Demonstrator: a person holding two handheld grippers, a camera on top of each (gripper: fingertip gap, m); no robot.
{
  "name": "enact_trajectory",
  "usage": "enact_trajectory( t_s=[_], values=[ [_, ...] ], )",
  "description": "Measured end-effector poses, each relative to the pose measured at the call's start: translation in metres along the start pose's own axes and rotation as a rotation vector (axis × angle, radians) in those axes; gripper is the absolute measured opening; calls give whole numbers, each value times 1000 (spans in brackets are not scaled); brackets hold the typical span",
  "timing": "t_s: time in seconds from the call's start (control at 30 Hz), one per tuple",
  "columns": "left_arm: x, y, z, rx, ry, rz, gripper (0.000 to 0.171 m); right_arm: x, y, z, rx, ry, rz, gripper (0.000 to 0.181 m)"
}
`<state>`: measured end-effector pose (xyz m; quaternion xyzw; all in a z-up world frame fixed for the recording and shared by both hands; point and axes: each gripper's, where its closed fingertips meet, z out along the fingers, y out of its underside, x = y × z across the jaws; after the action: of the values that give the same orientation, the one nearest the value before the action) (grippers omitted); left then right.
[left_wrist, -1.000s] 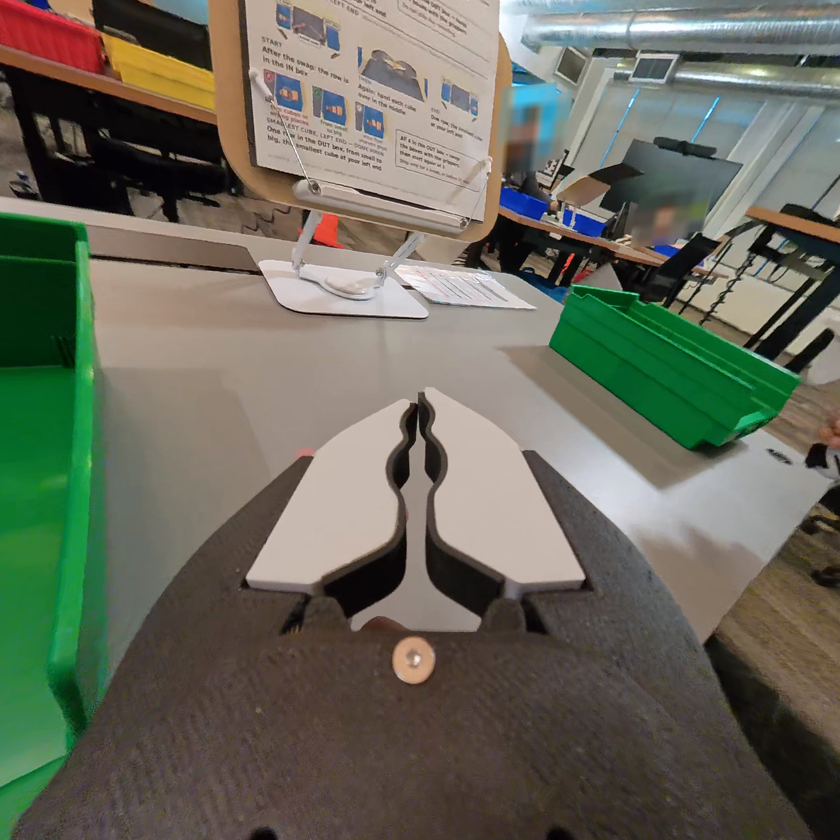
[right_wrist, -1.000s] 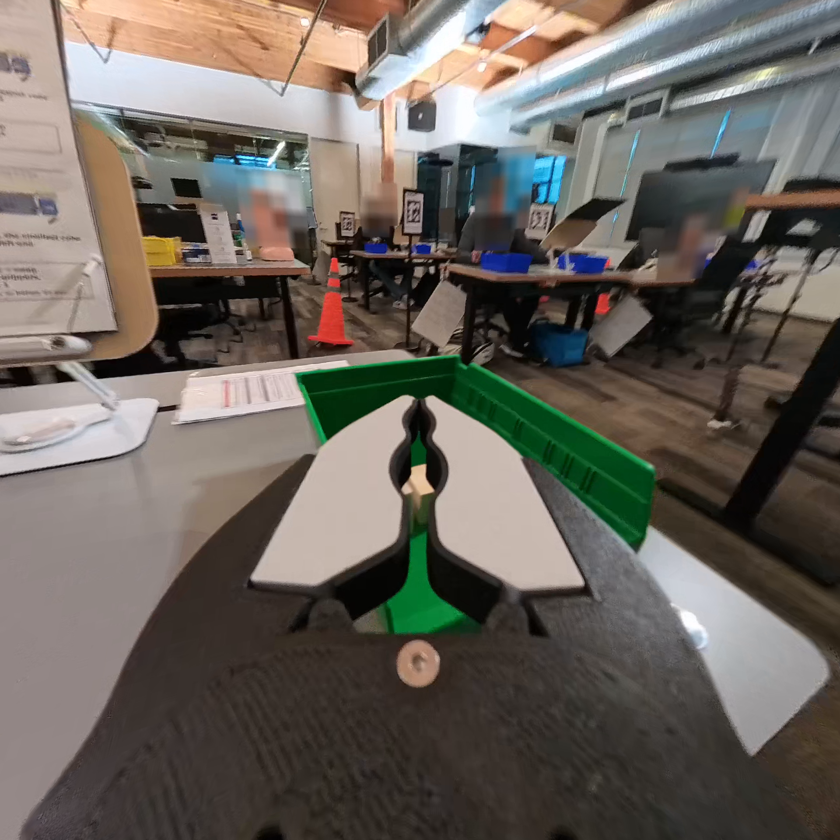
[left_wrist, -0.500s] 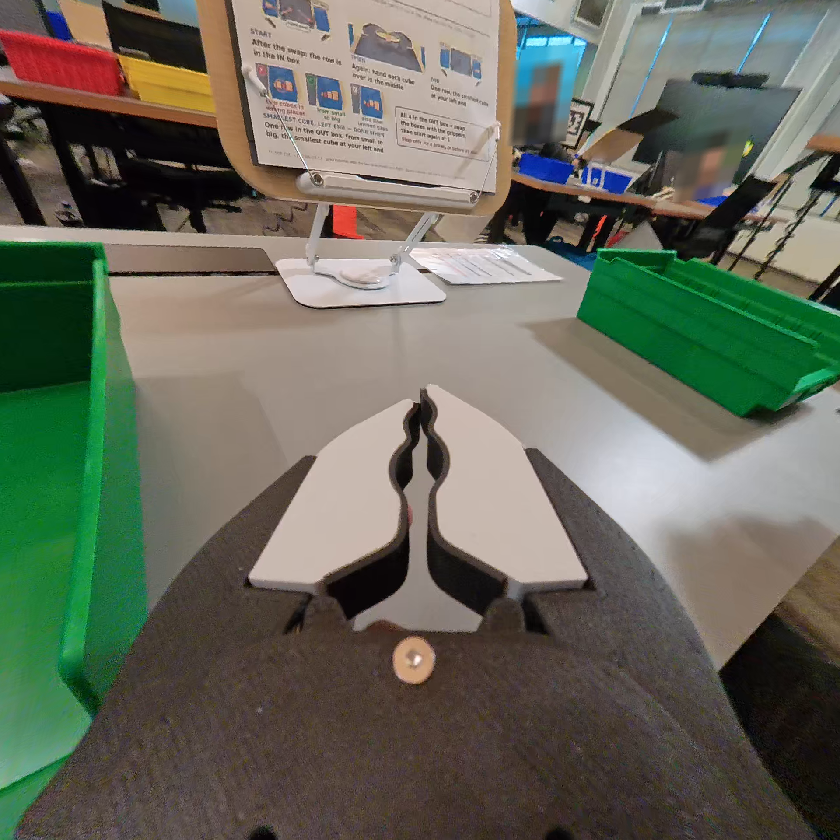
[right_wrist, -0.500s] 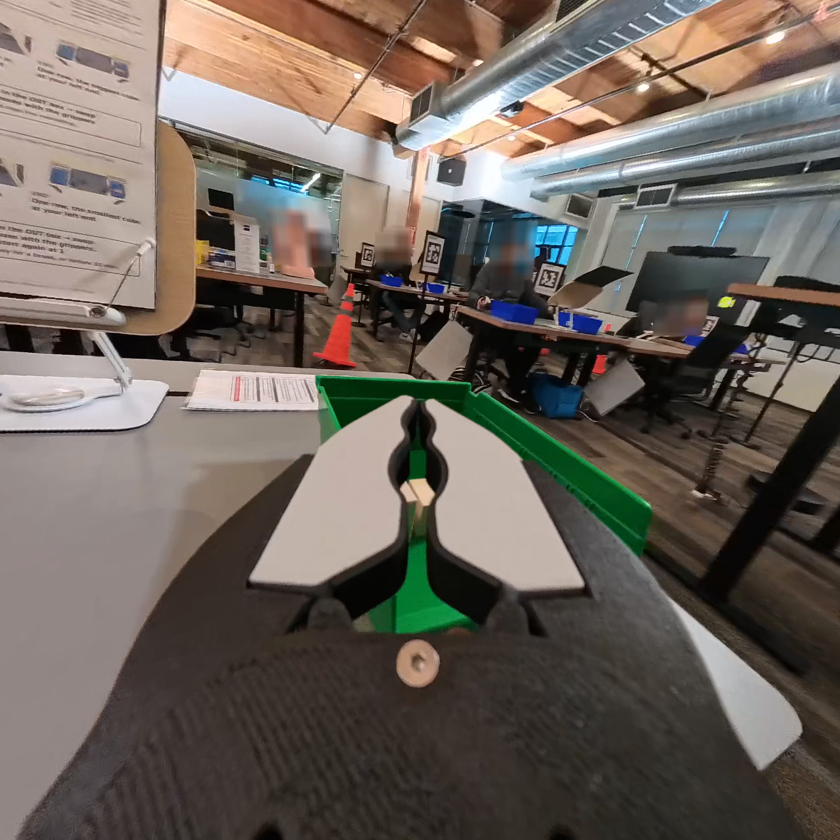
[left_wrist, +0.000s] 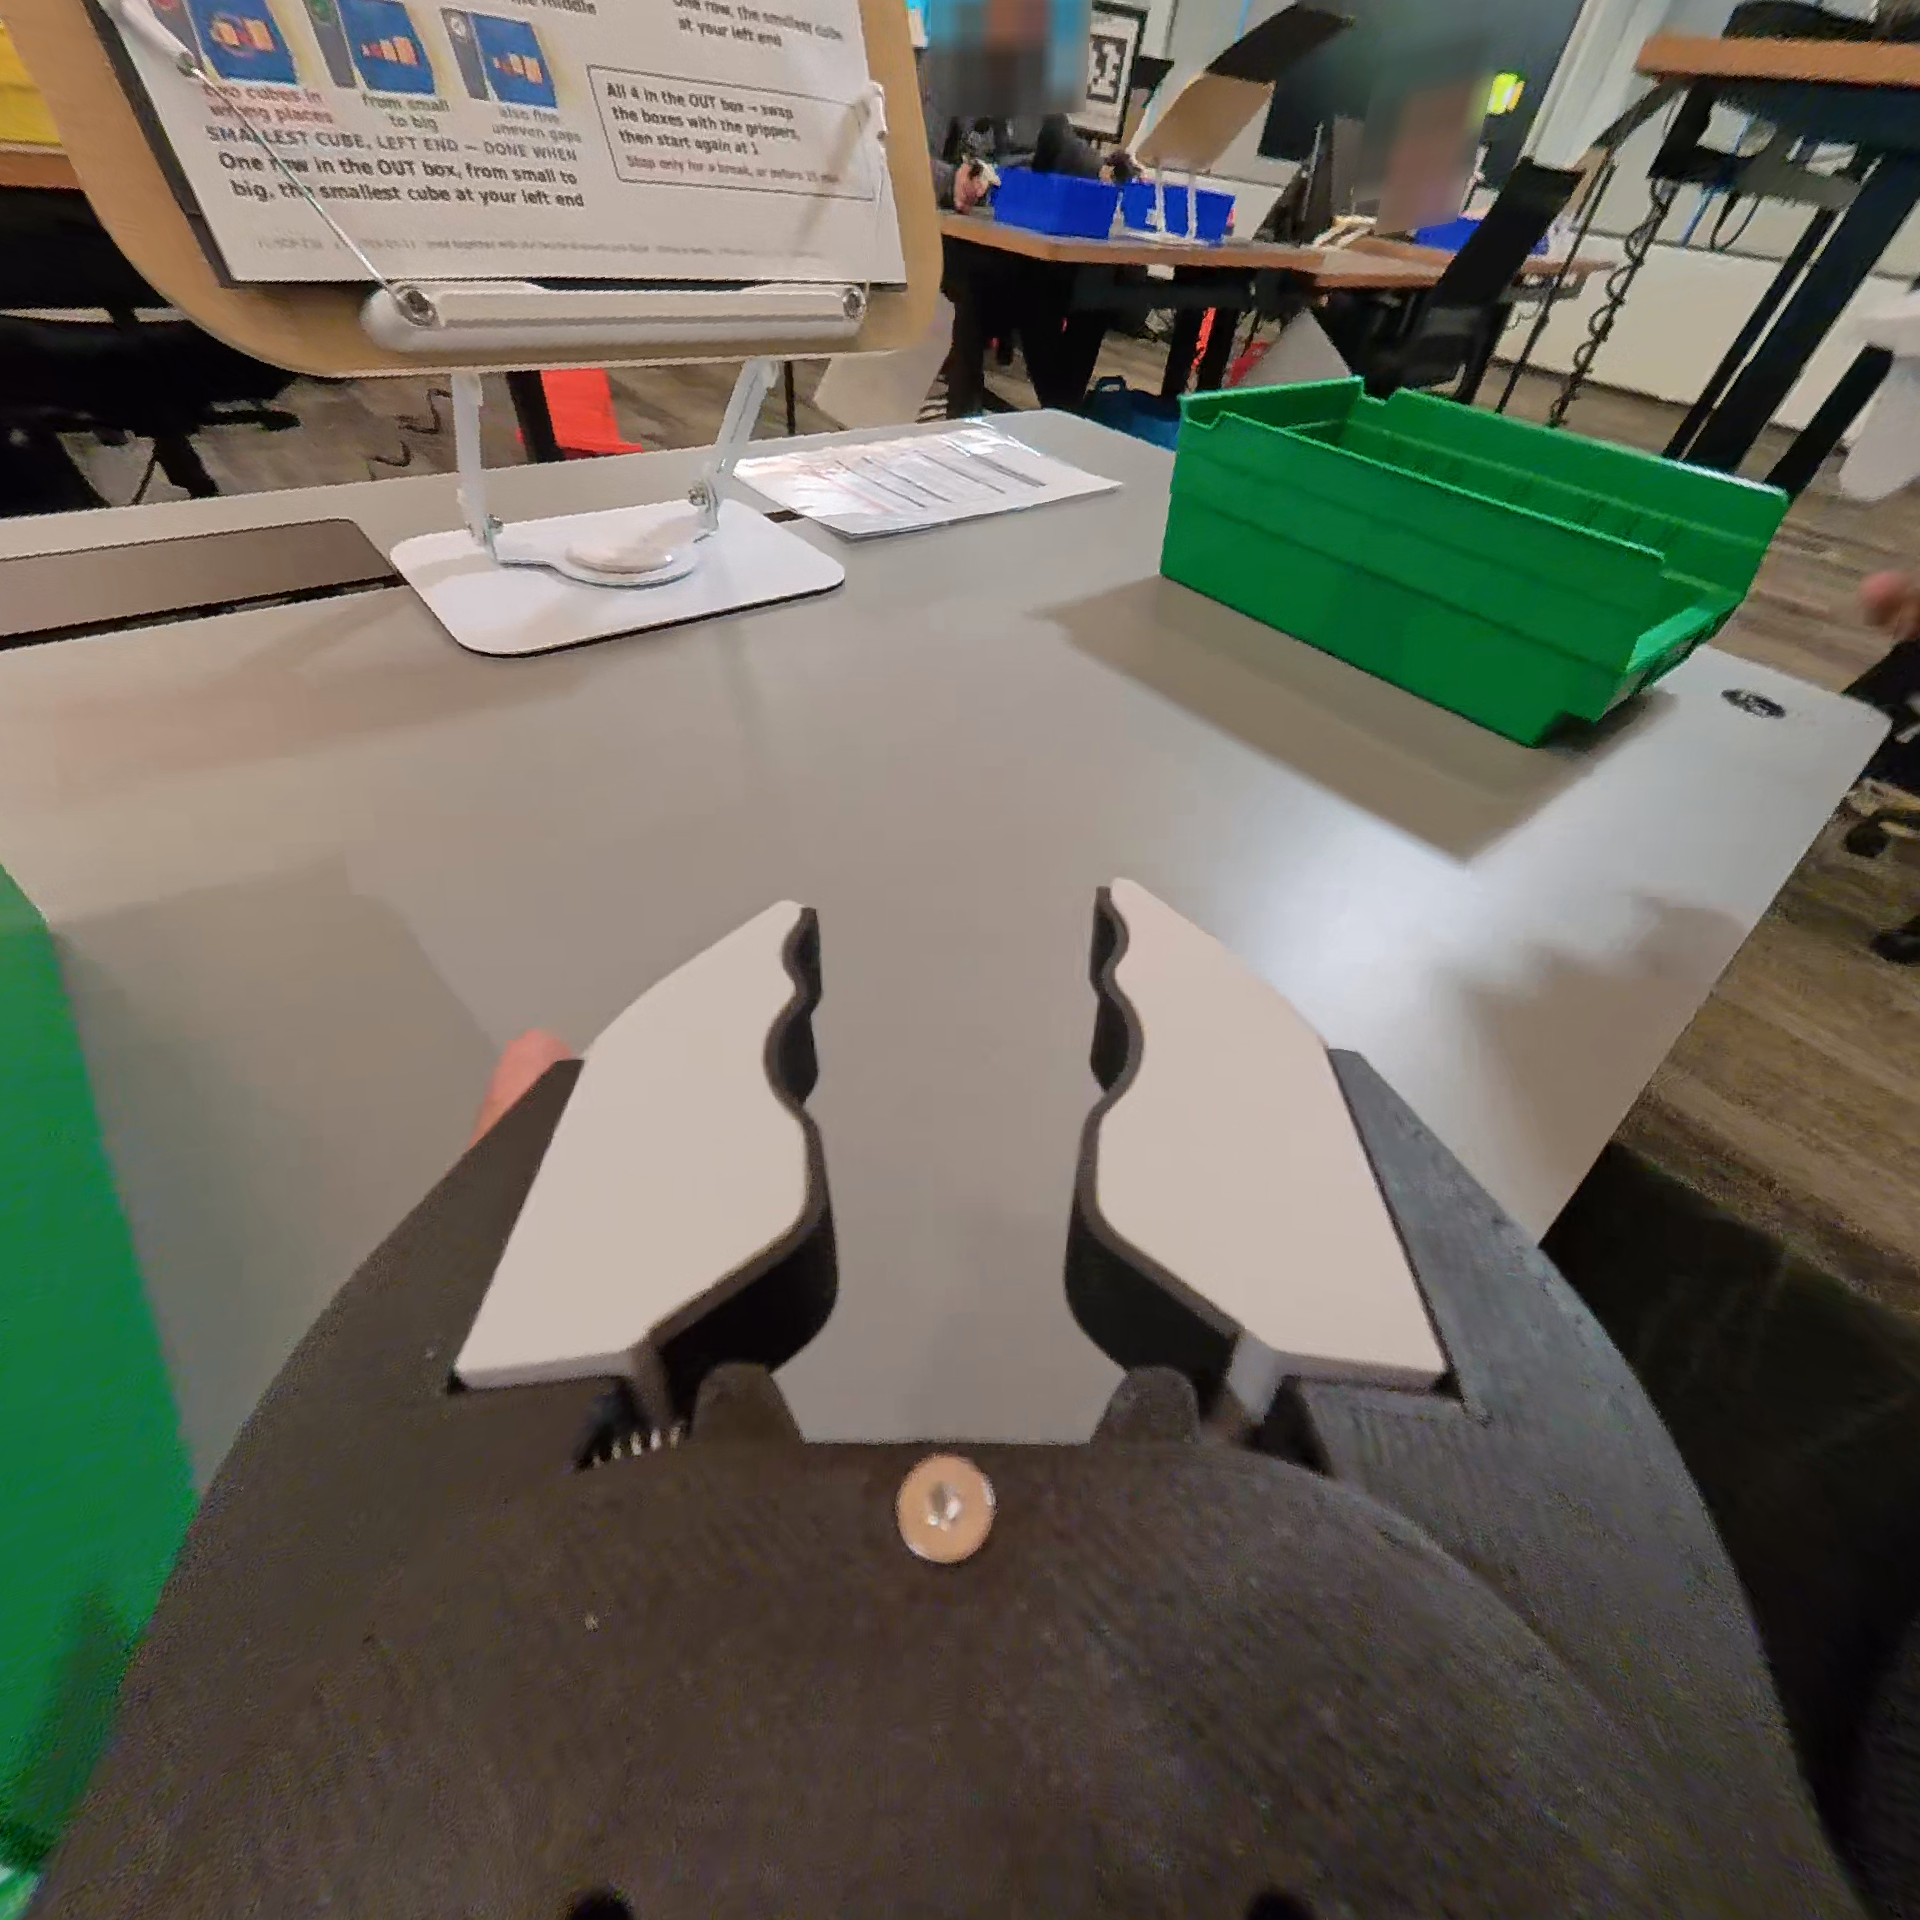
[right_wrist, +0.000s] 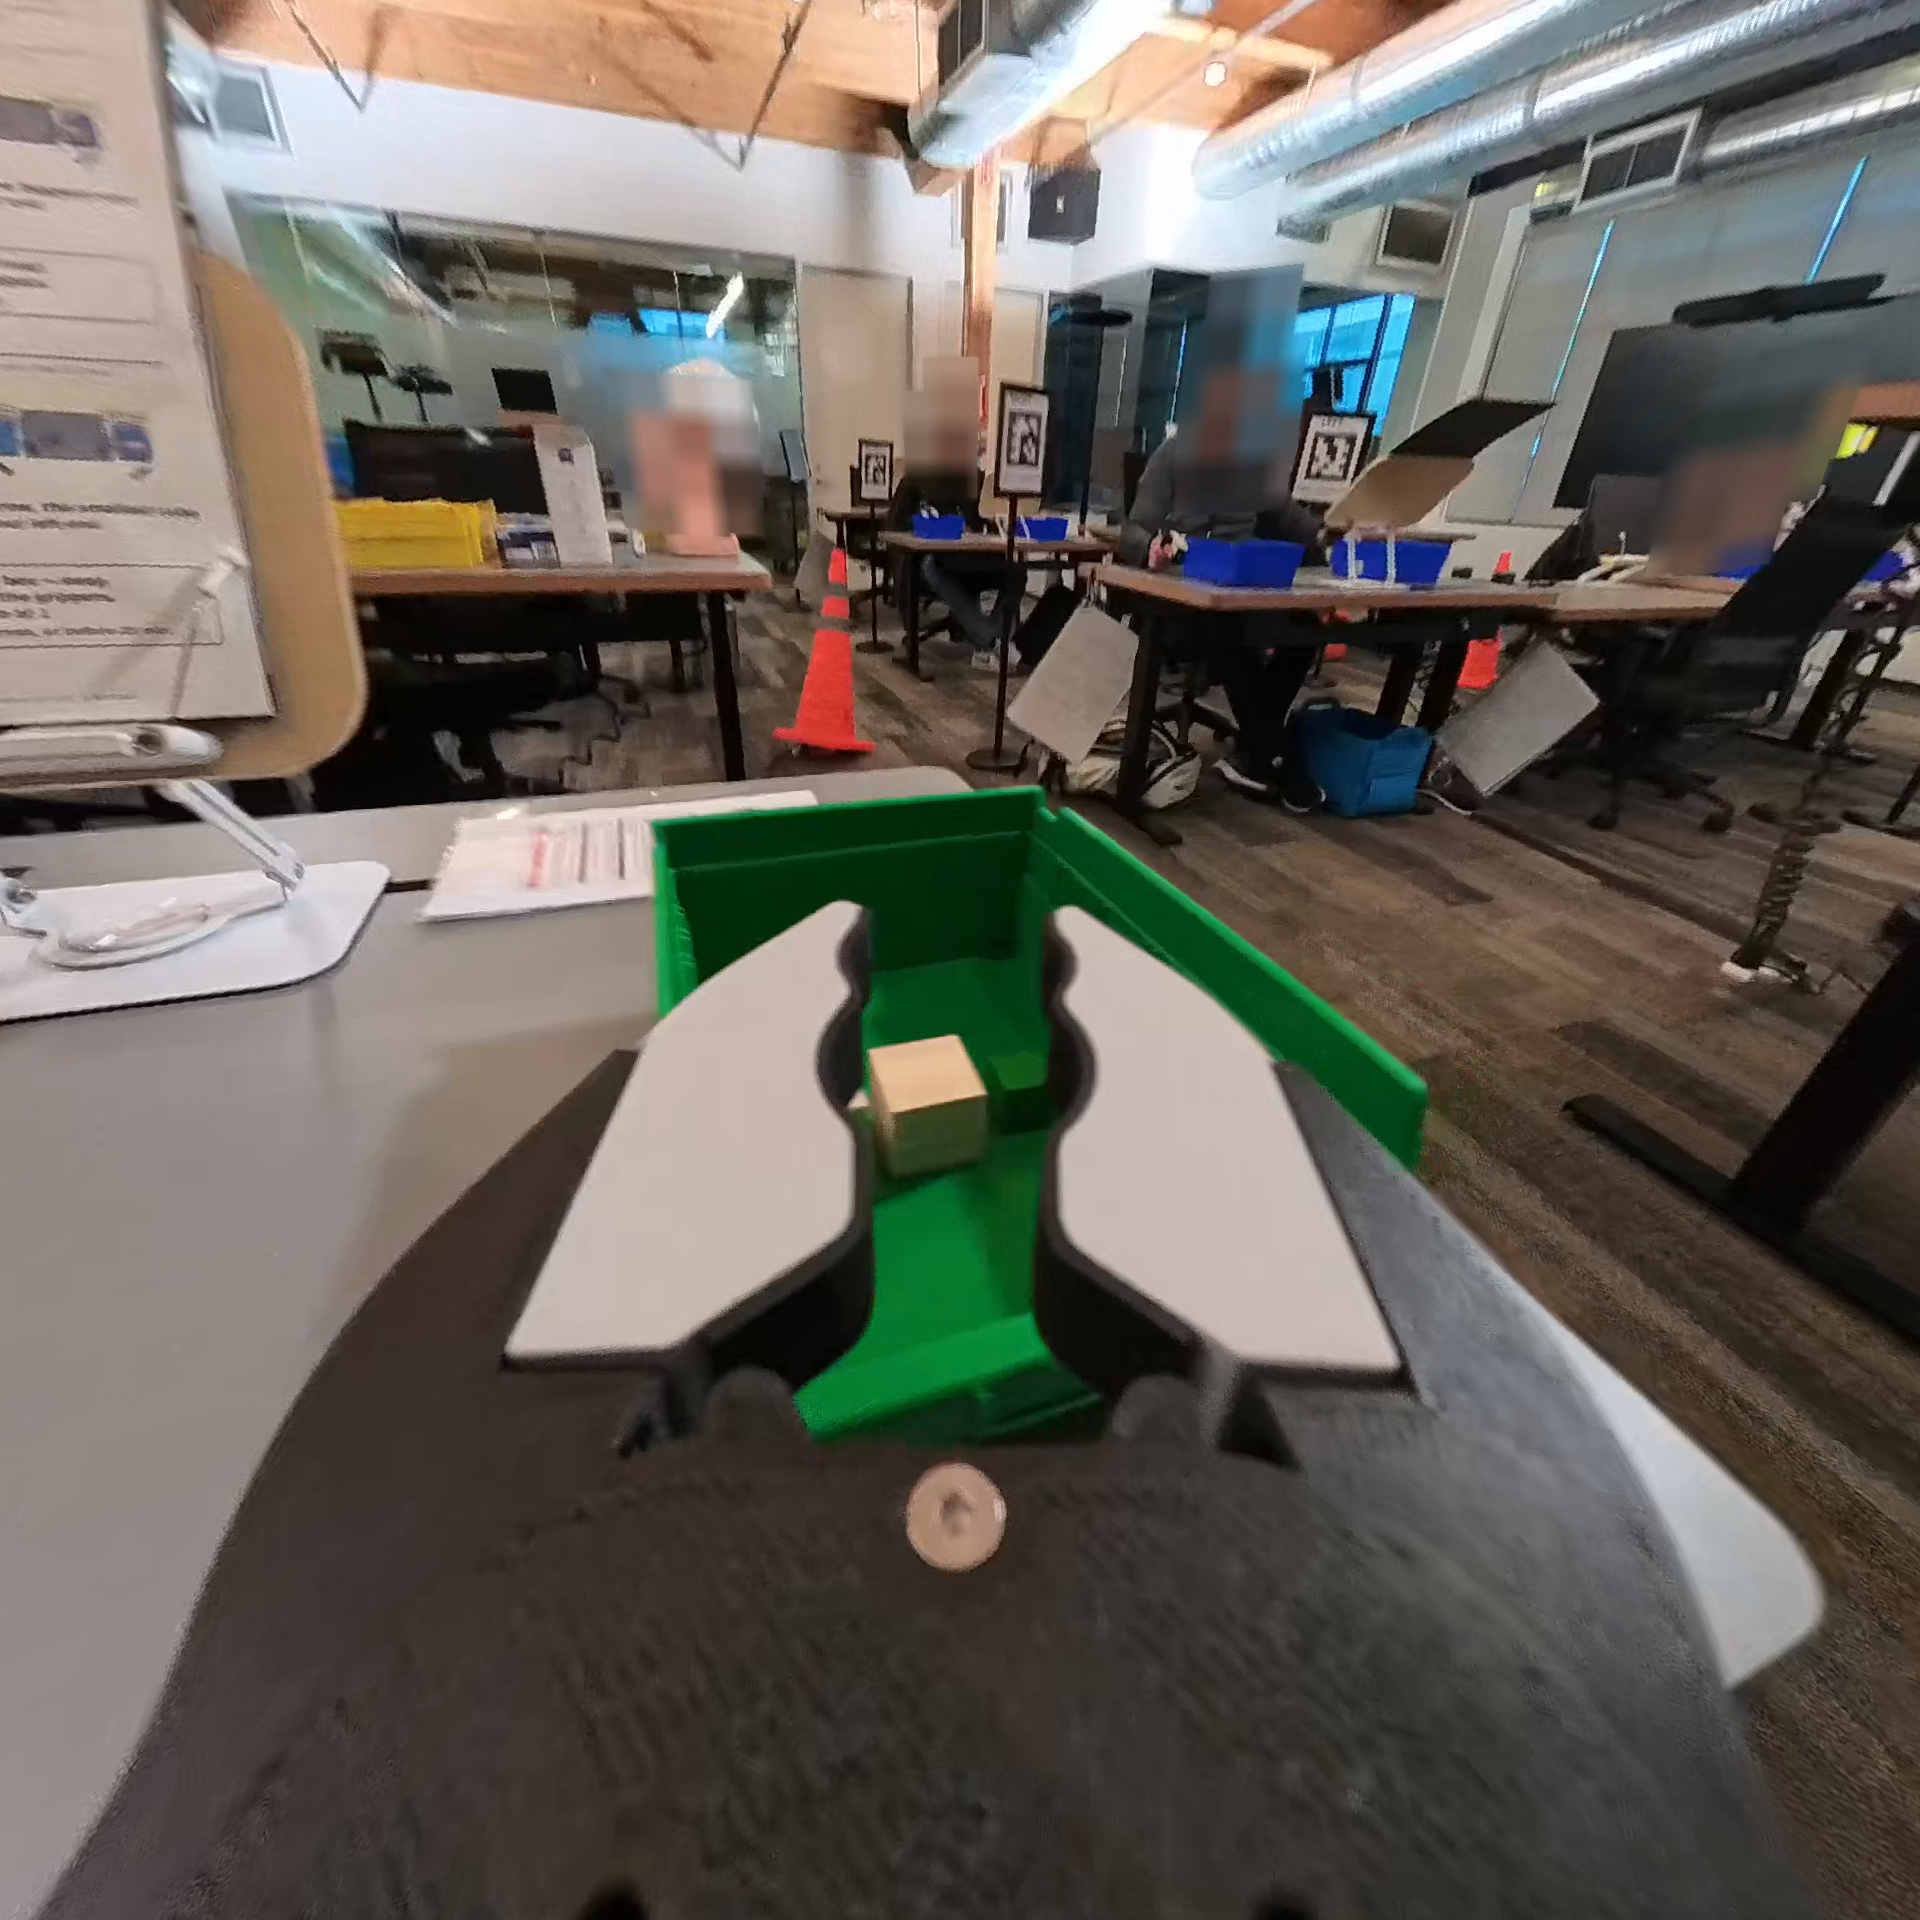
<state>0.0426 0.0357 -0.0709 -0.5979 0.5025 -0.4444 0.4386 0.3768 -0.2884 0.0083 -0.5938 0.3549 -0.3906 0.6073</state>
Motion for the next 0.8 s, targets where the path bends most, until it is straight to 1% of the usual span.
enact_trajectory(
  t_s=[0.1,0.13,0.17,0.2,0.23,0.3,0.33,0.4,0.5,0.53,0.63,0.67,0.73,0.77,0.8],
  values=[
    [9,5,3,-28,30,22,56,29,5,19,-95,-54,-23,61],
    [12,7,4,-38,39,27,56,40,11,28,-140,-60,-70,64],
    [14,8,5,-42,45,29,56,51,15,38,-174,-75,-118,64],
    [15,8,6,-44,50,30,55,60,21,48,-211,-101,-162,58],
    [16,8,7,-46,56,28,55,67,30,58,-281,-137,-198,54],
    [17,8,9,-47,65,11,54,86,49,79,-449,-192,-257,57],
    [17,8,9,-45,68,-1,54,97,53,89,-510,-194,-271,61],
    [17,8,9,-45,72,-30,53,112,58,109,-612,-210,-240,65],
    [16,11,10,-61,75,-48,49,112,71,126,-782,-301,-173,94],
    [17,12,10,-65,80,-49,48,109,77,128,-832,-333,-184,99],
    [18,12,10,-66,83,-52,46,107,100,125,-985,-402,-307,98],
    [19,13,10,-70,86,-50,46,106,107,122,-1035,-426,-349,95],
    [21,16,11,-82,96,-49,46,102,116,120,-1075,-452,-389,82],
    [22,17,11,-87,101,-51,46,103,118,121,-1087,-445,-399,71],
    [23,17,12,-88,104,-54,46,102,122,121,-1104,-446,-399,64]
  ],
)
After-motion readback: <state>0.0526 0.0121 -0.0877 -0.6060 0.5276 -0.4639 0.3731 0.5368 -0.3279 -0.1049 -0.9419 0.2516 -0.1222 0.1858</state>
